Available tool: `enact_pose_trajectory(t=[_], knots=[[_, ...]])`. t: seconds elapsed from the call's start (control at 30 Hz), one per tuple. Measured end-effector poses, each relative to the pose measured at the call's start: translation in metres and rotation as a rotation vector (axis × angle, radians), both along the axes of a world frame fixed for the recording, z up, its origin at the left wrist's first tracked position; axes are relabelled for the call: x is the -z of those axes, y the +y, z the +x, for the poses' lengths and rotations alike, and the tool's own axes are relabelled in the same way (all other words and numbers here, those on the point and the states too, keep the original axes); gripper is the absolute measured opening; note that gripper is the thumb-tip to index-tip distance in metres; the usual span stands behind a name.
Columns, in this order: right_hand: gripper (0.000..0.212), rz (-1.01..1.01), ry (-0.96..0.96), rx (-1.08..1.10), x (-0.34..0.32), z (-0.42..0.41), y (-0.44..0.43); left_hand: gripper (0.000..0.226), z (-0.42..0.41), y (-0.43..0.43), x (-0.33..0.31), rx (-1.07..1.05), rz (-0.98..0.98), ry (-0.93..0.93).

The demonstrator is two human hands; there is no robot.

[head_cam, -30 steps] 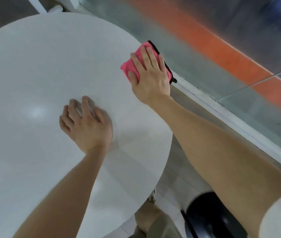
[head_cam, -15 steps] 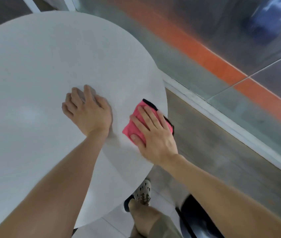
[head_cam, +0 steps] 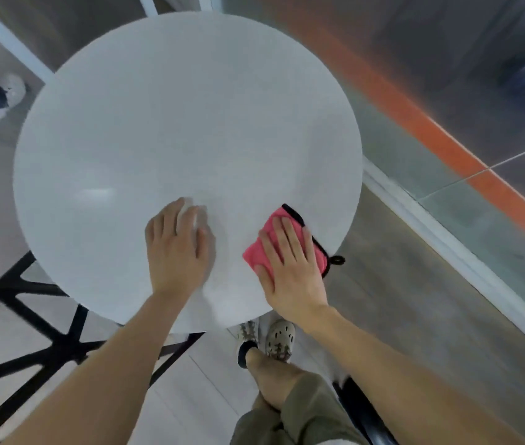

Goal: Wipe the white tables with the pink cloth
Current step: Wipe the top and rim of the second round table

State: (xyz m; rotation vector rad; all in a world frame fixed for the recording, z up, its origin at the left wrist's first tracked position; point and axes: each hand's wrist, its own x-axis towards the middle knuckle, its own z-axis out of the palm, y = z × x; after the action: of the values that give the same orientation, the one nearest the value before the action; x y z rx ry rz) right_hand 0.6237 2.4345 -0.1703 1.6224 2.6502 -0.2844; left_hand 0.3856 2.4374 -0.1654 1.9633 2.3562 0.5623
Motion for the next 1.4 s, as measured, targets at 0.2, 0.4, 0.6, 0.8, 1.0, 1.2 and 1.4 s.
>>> enact_pose_trajectory(t=[0.2,0.4,0.6,0.8,1.0,1.2,1.4], knots=[[0.064,0.039,0.071,-0.180,0.002,0.007,0.038,0.040,-0.042,-0.030,0.011,-0.077,-0.009,0.038],[0.085,0.044,0.106,-0.088,0.005,0.007,0.095,0.041,-0.082,-0.015,0.021,-0.112,-0.041,0.107],[0.069,0.173,0.123,0.365,0.005,-0.018,0.212,0.044,-0.084,-0.019,0.029,-0.143,-0.013,0.093],[0.082,0.074,0.101,0.301,-0.004,-0.102,0.107,0.043,-0.082,-0.017,0.021,-0.160,0.006,0.062],[0.079,-0.002,0.098,-0.213,-0.005,-0.076,0.074,0.045,-0.082,-0.018,0.023,-0.163,0.004,0.040],[0.086,0.125,0.031,0.568,0.003,-0.029,0.191,0.044,-0.083,-0.019,0.028,-0.182,0.023,0.062],[0.063,0.123,0.172,-0.004,0.006,-0.162,0.115,0.045,-0.082,-0.019,0.023,-0.172,0.008,0.071]])
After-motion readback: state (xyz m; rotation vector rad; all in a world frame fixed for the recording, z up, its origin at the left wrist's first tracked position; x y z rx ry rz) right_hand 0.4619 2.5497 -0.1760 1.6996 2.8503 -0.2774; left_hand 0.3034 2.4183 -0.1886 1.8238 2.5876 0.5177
